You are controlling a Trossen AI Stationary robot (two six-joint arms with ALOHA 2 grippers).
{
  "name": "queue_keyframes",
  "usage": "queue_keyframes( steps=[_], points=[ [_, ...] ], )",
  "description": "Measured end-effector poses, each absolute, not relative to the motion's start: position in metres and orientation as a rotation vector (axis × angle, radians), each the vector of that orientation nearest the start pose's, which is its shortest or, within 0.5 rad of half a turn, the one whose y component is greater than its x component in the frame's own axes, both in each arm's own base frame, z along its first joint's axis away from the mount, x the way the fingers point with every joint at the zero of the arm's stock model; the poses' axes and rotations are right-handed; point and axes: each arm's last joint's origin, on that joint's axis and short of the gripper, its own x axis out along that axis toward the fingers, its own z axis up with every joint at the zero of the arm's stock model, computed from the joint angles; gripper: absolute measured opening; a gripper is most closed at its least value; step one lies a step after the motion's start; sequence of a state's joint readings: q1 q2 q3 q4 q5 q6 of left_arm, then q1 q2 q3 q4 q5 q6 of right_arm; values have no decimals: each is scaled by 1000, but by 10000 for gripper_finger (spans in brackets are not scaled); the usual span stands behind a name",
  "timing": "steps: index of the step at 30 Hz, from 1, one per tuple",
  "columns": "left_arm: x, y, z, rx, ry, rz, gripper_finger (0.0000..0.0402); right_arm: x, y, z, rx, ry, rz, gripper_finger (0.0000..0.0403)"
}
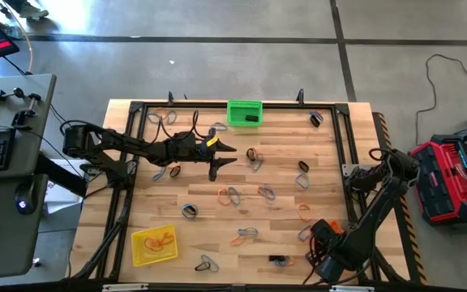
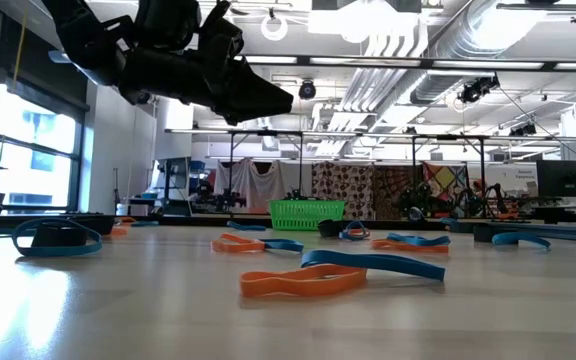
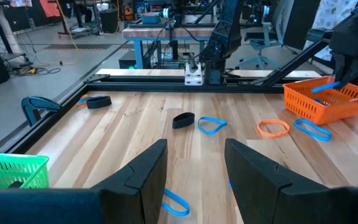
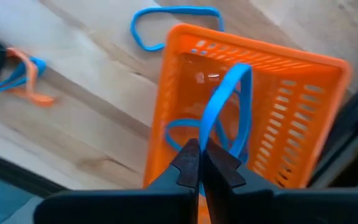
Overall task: Sort rubber bands into baskets
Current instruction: Put the blue rubber band into the orange bin
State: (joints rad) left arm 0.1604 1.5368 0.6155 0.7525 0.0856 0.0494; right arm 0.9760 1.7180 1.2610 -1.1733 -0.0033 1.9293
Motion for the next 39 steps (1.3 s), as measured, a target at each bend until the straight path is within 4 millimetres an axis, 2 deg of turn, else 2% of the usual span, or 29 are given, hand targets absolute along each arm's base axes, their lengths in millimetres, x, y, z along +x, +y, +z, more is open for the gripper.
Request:
queue_keyframes(
  steps=[11, 17, 24, 39],
  points=[
    [299, 46, 192, 35, 170, 69, 154, 171, 253, 214, 770, 1435, -759, 0],
    [299, 46, 192, 37, 170, 69, 154, 164, 256, 213, 778, 1451, -787, 0],
    [299, 46, 192, 42, 176, 69, 154, 157, 252, 180, 765, 1550, -703, 0],
    [299, 46, 192, 24, 175, 70, 154, 152, 238, 170, 694, 1583, -759, 2]
  ],
)
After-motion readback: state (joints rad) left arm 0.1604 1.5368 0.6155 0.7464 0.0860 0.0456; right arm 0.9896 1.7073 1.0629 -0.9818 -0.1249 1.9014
